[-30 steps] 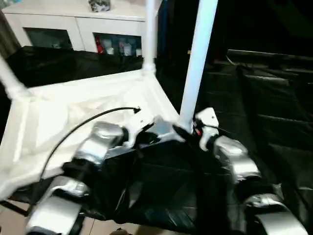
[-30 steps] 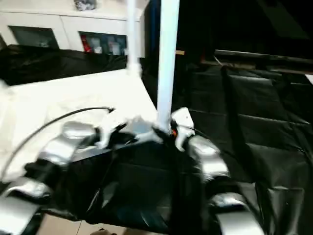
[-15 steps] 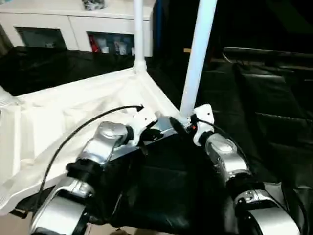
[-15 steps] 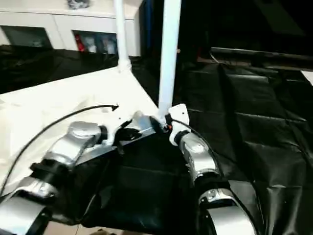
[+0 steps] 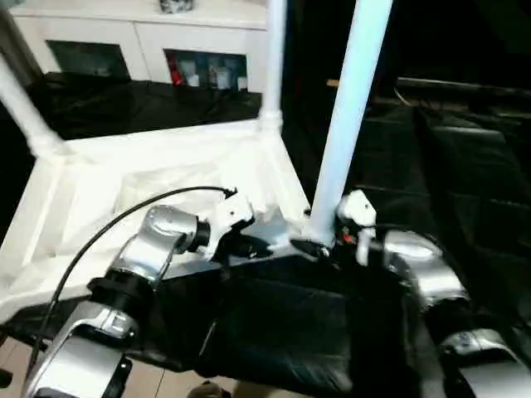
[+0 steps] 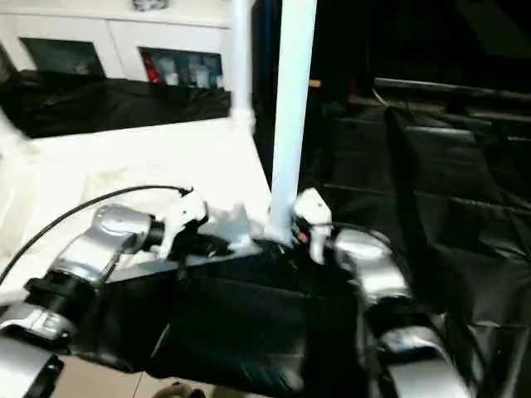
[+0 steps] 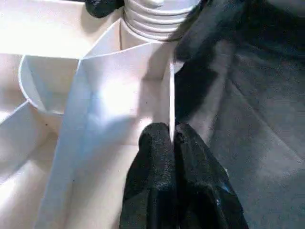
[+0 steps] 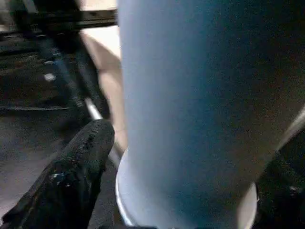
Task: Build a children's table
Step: Rotate leg to tighten
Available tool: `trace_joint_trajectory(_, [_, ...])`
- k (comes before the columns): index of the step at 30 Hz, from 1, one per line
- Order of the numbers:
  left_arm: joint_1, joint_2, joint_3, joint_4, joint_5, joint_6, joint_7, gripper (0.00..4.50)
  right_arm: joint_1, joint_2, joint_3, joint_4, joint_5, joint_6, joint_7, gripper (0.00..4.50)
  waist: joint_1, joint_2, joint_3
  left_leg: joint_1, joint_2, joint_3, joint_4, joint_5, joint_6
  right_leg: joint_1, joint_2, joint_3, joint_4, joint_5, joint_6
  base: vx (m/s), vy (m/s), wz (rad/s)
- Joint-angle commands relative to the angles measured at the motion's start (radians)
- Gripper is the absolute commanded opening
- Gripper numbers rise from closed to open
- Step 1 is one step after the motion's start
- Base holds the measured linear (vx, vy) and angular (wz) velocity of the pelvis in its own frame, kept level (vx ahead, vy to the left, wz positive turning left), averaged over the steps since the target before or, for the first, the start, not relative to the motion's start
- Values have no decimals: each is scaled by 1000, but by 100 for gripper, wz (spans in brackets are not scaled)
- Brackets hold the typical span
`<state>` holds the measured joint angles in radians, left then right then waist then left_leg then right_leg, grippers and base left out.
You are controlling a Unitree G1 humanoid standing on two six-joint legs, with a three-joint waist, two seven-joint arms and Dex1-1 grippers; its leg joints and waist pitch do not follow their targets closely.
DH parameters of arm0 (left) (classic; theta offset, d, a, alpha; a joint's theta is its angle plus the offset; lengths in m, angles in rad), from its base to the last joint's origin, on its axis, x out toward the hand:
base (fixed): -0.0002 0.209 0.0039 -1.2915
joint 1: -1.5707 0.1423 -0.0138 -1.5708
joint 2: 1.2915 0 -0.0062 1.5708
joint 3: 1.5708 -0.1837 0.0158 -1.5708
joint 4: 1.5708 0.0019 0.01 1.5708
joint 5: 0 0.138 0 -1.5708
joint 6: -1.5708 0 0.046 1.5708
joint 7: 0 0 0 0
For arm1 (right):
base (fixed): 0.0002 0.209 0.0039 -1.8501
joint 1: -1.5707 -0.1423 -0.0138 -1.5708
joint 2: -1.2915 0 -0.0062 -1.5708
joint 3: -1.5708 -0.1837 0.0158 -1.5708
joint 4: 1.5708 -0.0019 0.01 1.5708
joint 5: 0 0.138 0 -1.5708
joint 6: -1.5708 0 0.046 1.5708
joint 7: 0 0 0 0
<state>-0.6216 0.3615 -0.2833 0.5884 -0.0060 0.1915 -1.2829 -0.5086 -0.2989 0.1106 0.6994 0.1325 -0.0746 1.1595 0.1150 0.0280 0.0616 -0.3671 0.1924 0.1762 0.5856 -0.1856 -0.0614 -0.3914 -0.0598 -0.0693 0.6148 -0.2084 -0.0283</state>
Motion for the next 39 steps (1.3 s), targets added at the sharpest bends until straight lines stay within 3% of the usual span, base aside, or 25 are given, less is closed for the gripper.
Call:
trace_joint_trajectory(1, [0, 10, -15, -44, -31, 1, -75, 0, 22, -9, 53, -30, 9, 52, 98, 336, 0, 2, -73, 10, 50, -12, -61, -138, 88, 54, -89, 52, -62, -29, -272, 0, 0, 0])
trace_joint_trajectory(6, [9, 29, -33, -48, -27, 19, -122, 0, 34, -20, 68, -64, 20, 94, 148, 301, 0, 0, -71, 9, 50, -13, -62, -139, 78, 53, -91, 51, -64, -58, -267, 0, 0, 0])
trace_joint_trajectory(13, [-16, -1, -7, 1, -7, -25, -16, 0, 45, 21, 58, -55, 1, 72, 44, 278, 1, 7, -73, 11, 49, -13, -60, -137, 69, 51, -90, 51, -64, -41, -267, 0, 0, 0])
trace_joint_trajectory(15, [-20, -8, -1, 7, -3, -27, 6, 0, 40, 35, 47, -40, -9, 76, -12, 277, -2, 4, -68, 12, 47, -14, -64, -167, 55, 50, -92, 51, -71, -98, -256, 0, 0, 0])
trace_joint_trajectory(16, [-28, -23, 9, 18, 7, -26, 54, 0, 29, 55, 33, -8, -37, 57, -113, 276, -5, 11, -67, 14, 48, -16, -68, -192, 37, 50, -93, 51, -76, -154, -245, 0, 0, 0])
trace_joint_trajectory(18, [-45, -57, 29, 36, 25, -15, 156, 0, 2, 101, -7, 60, -62, 53, -314, 276, -14, 11, -61, 19, 46, -19, -74, -238, 3, 46, -95, 52, -85, -247, -227, 0, 0, 0])
trace_joint_trajectory(21, [-61, -96, 44, 49, 41, 8, 258, 0, -23, 150, -44, 111, -61, 71, -467, 275, -24, 7, -59, 24, 43, -21, -78, -278, -16, 45, -96, 52, -95, -334, -198, 0, 0, 0])
trace_joint_trajectory(25, [-83, -182, 68, 73, 60, 44, 444, 0, -67, 234, -74, 185, -69, 79, -689, 275, -31, 8, -63, 20, 42, -20, -76, -244, -10, 46, -95, 56, -92, -276, -202, 0, 0, 0])
trace_joint_trajectory(28, [-85, -221, 59, 81, 68, 39, 492, 0, -90, 276, -69, 211, -87, 60, -753, 275, -29, 1, -68, 17, 41, -17, -72, -193, 7, 48, -92, 56, -83, -183, -213, 0, 0, 0])
trace_joint_trajectory(30, [-84, -225, 56, 81, 71, 32, 494, 0, -92, 281, -65, 215, -93, 49, -749, 275, -27, 3, -71, 12, 40, -16, -68, -156, 25, 51, -93, 55, -76, -122, -223, 0, 0, 0])
trace_joint_trajectory(32, [-78, -225, 42, 72, 75, 21, 470, 0, -92, 286, -57, 218, -96, 15, -715, 331, -28, -2, -71, 11, 41, -15, -68, -147, 37, 53, -92, 55, -73, -94, -230, 0, 0, 0])
trace_joint_trajectory(33, [-75, -220, 37, 68, 76, 18, 457, 0, -90, 285, -63, 215, -87, 16, -701, 345, -28, 0, -70, 12, 41, -15, -67, -149, 43, 52, -92, 55, -74, -93, -232, 0, 0, 0])
trace_joint_trajectory(34, [-71, -214, 34, 62, 76, 13, 445, 0, -91, 283, -67, 217, -79, 15, -692, 345, -29, -4, -68, 11, 41, -13, -68, -156, 46, 52, -92, 55, -76, -104, -232, 0, 0, 0])
trace_joint_trajectory(37, [-54, -178, 23, 38, 62, -1, 381, 0, -92, 256, -59, 216, -86, -10, -670, 381, -30, 5, -67, 12, 41, -16, -70, -176, 43, 52, -95, 55, -79, -146, -225, 0, 0, 0])
trace_joint_trajectory(39, [-47, -164, 19, 30, 56, -8, 355, 0, -93, 245, -58, 218, -90, -22, -663, 387, -34, 3, -68, 10, 42, -16, -70, -172, 40, 54, -94, 55, -76, -131, -229, 0, 0, 0])
